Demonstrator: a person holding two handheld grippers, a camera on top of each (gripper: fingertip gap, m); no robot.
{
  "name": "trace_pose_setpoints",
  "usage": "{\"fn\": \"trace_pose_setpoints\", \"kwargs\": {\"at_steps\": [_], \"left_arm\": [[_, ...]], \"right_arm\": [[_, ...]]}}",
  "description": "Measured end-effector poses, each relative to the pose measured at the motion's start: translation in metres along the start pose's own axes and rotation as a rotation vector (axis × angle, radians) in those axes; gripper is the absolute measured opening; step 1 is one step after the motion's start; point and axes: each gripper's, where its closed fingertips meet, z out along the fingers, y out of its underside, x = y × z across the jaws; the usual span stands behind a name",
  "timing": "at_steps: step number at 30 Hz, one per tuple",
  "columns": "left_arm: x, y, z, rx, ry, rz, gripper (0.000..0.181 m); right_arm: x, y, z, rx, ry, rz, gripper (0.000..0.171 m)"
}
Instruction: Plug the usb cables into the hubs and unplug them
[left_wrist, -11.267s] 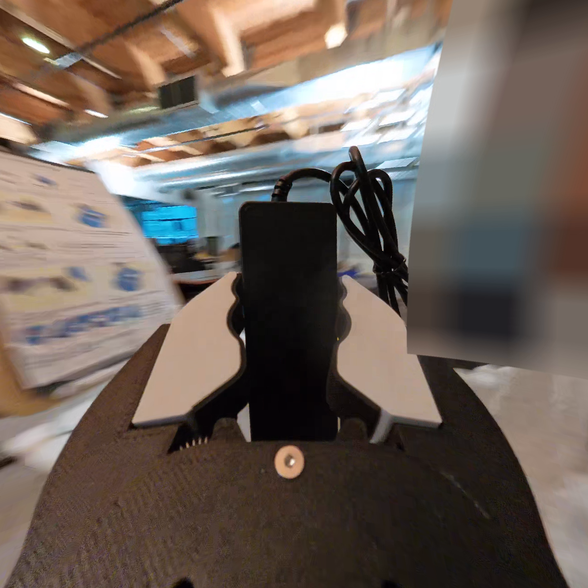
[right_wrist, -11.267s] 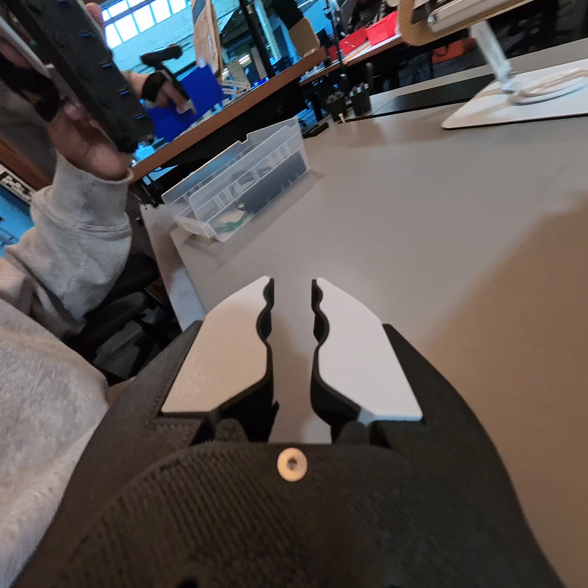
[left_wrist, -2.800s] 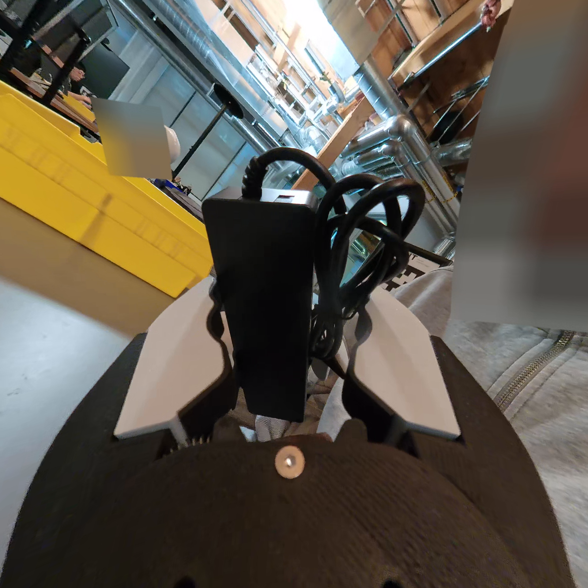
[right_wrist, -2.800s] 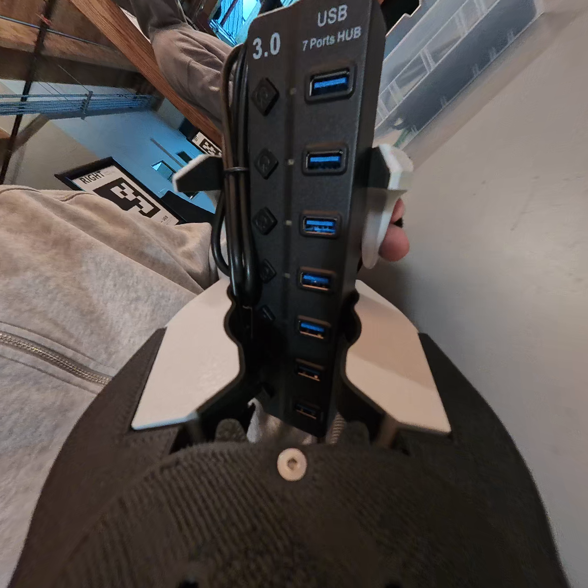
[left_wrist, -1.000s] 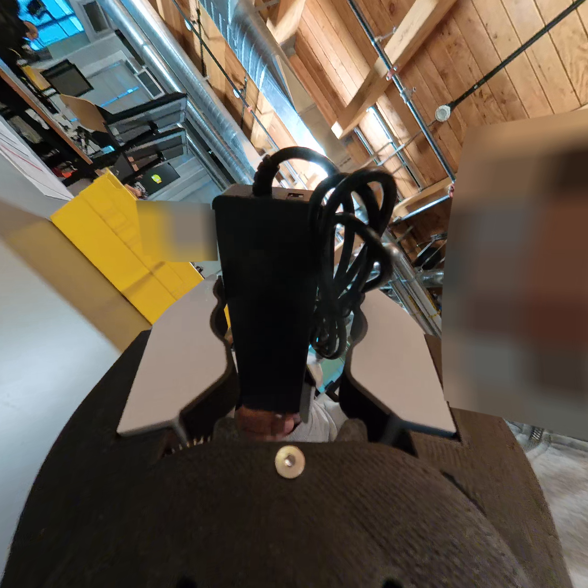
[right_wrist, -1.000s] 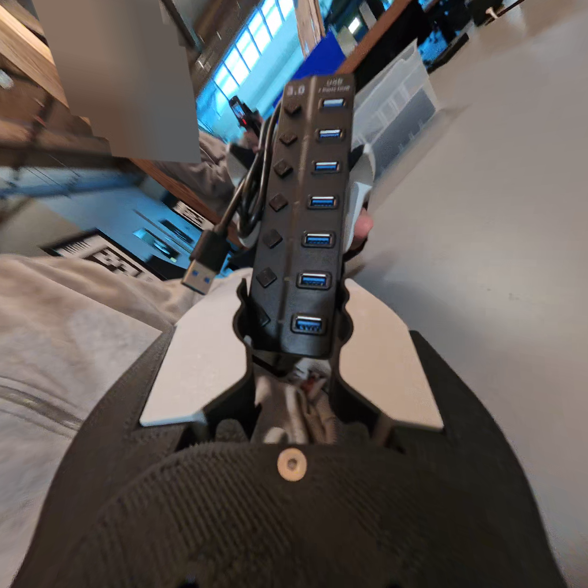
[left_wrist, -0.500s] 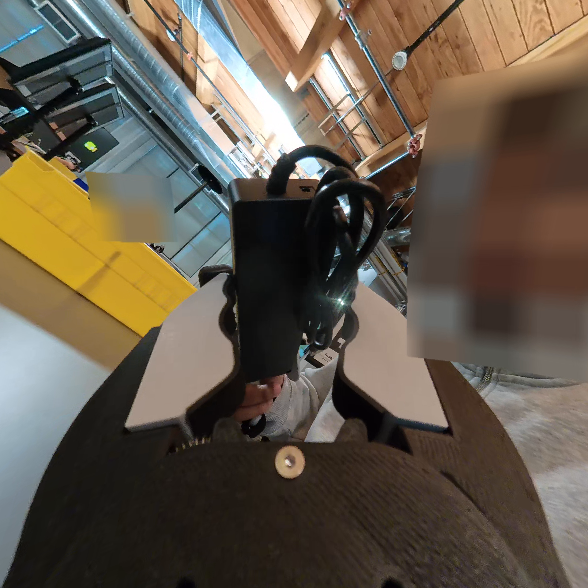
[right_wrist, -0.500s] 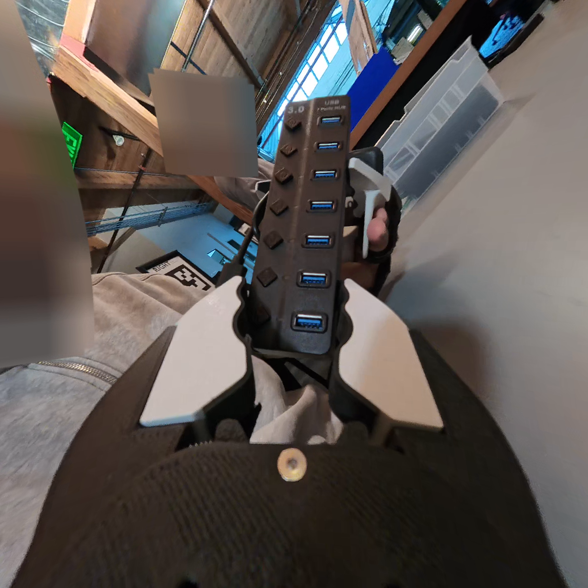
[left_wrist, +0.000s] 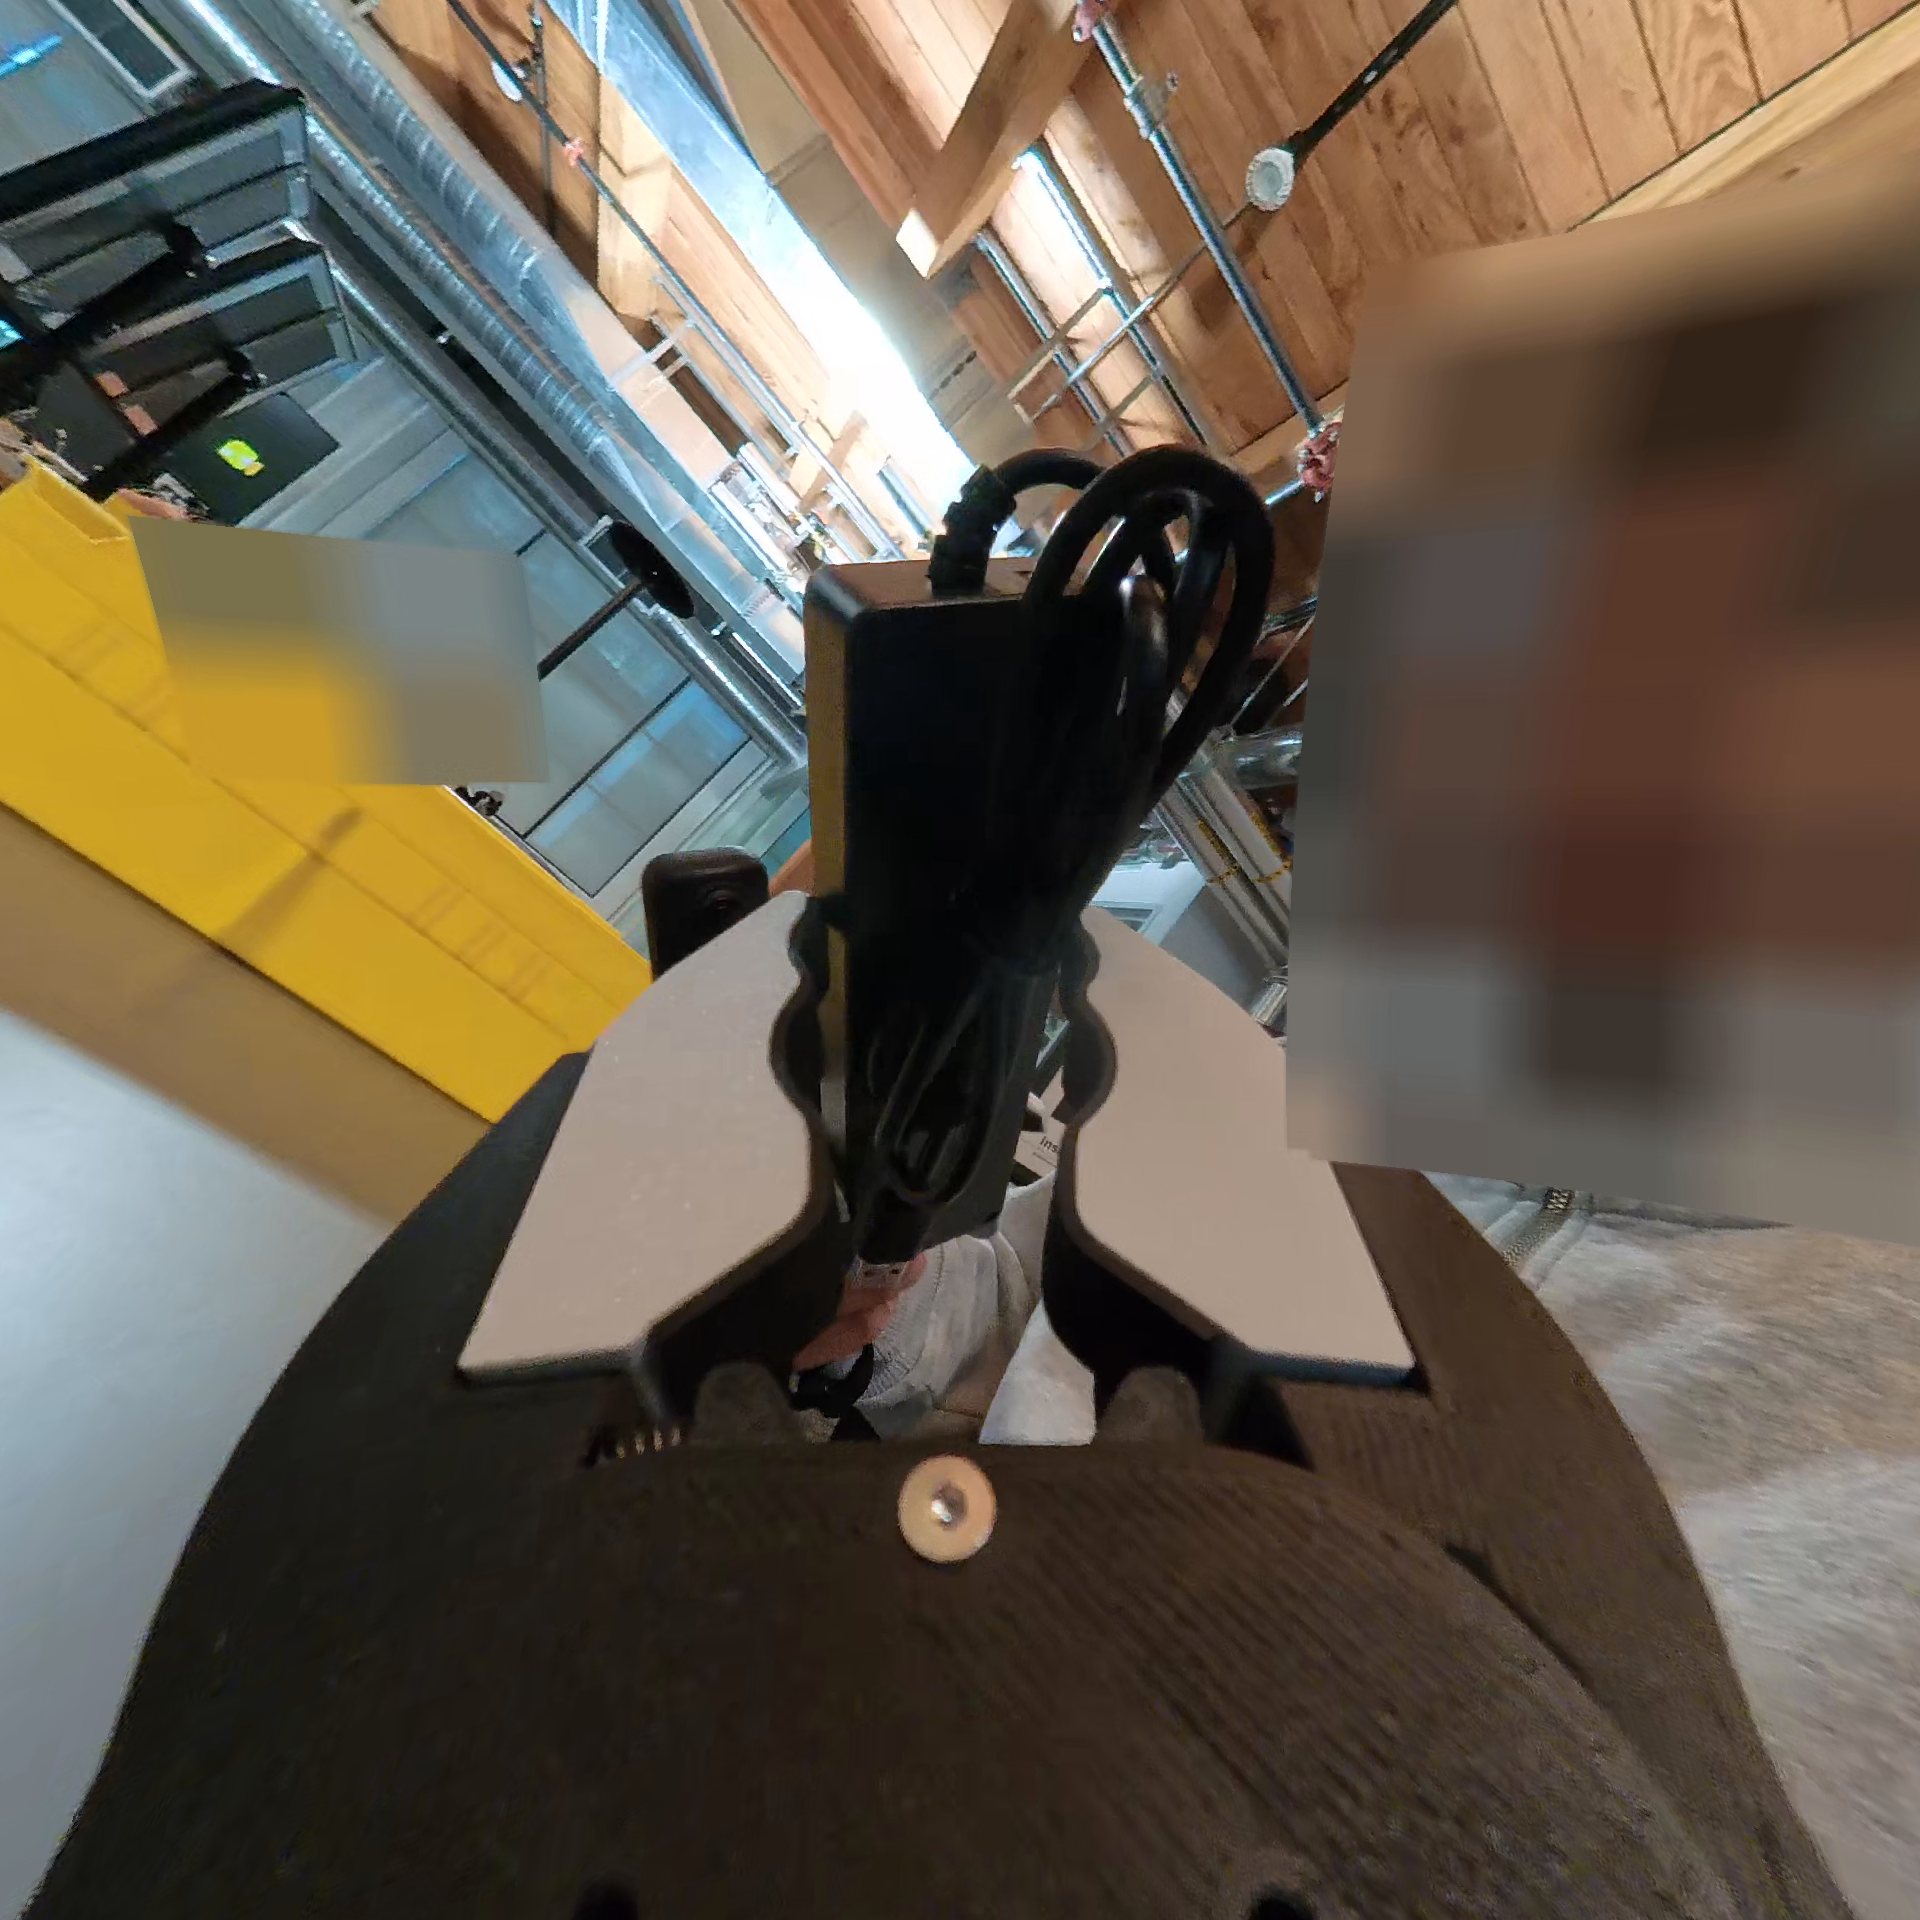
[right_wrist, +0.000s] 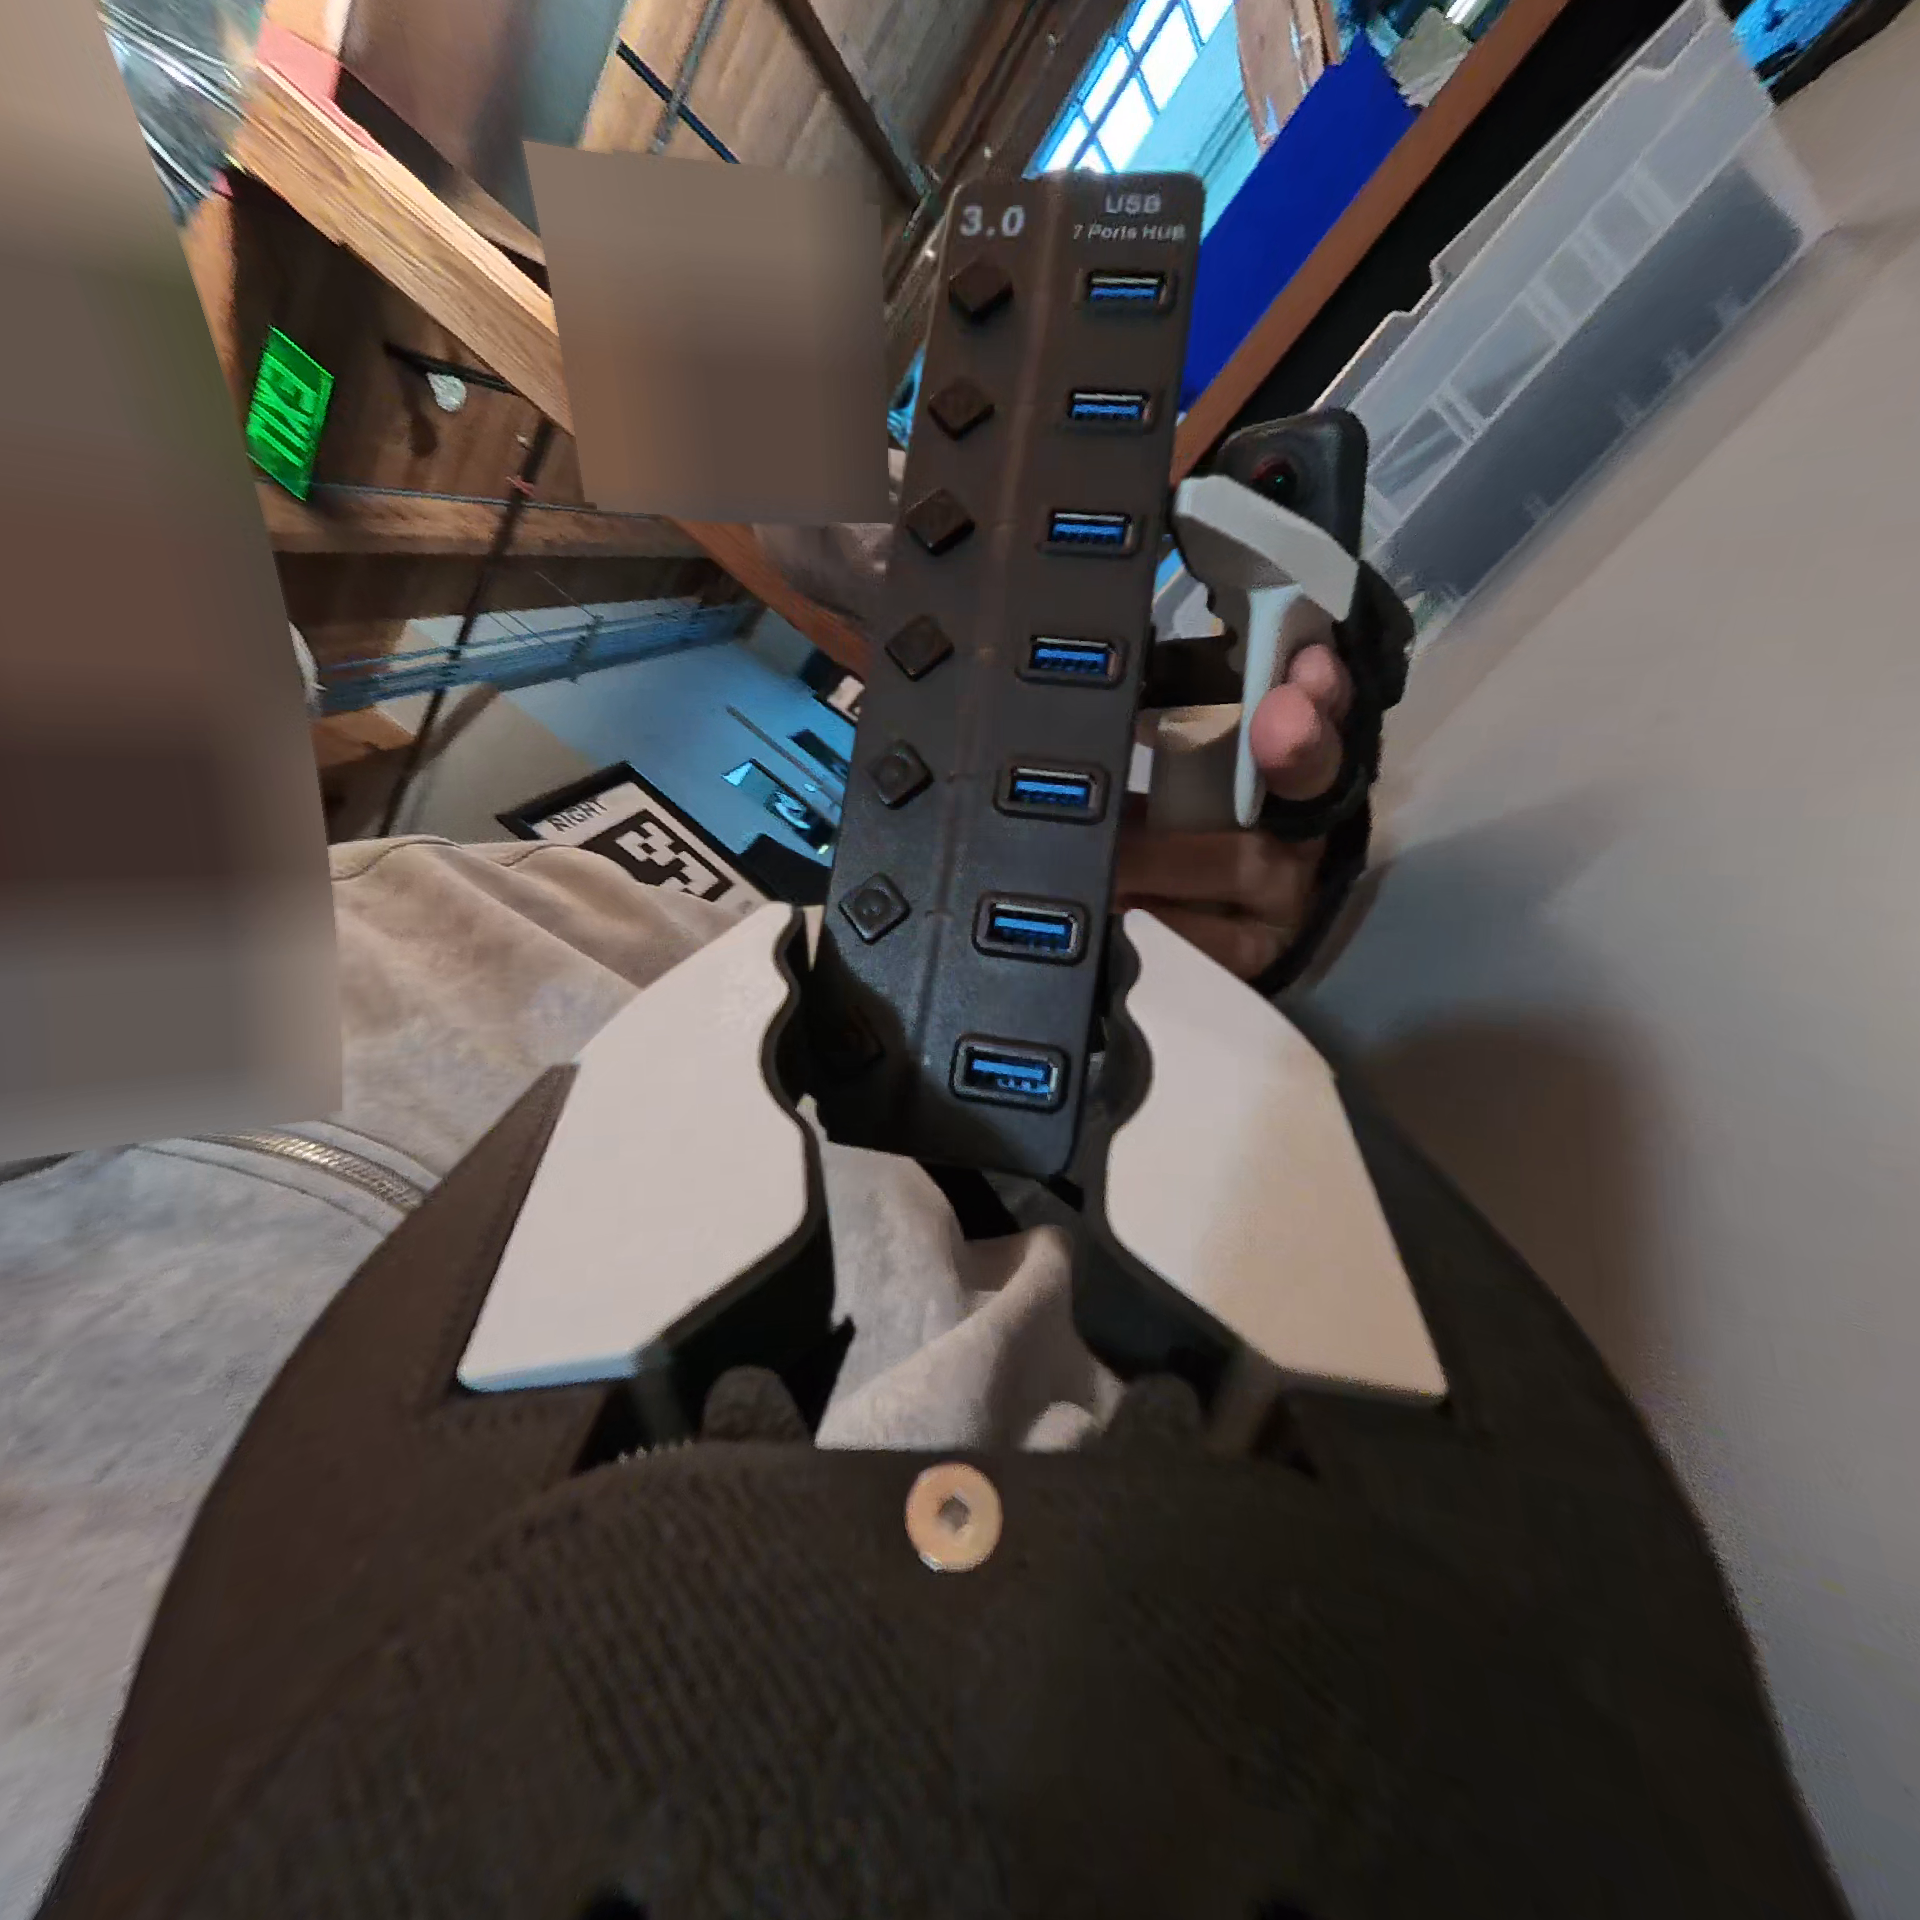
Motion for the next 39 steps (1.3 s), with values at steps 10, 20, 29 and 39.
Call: {"fn": "trace_pose_setpoints", "kwargs": {"at_steps": [10,20,29,39], "left_arm": [[-0.009,0.022,0.012,-0.063,-0.078,0.015,0.068],[-0.009,0.024,0.013,-0.082,-0.084,0.041,0.056],[-0.01,0.016,0.01,-0.082,-0.121,0.08,0.056],[-0.011,0.013,0.008,-0.092,-0.154,0.128,0.055]], "right_arm": [[0.02,0.02,0.003,-0.153,0.192,-0.17,0.054],[0.018,0.015,0.004,-0.12,0.172,-0.162,0.055],[0.026,0.005,-0.001,-0.064,0.239,-0.19,0.059],[0.031,0.012,0.0,-0.103,0.263,-0.196,0.061]]}}
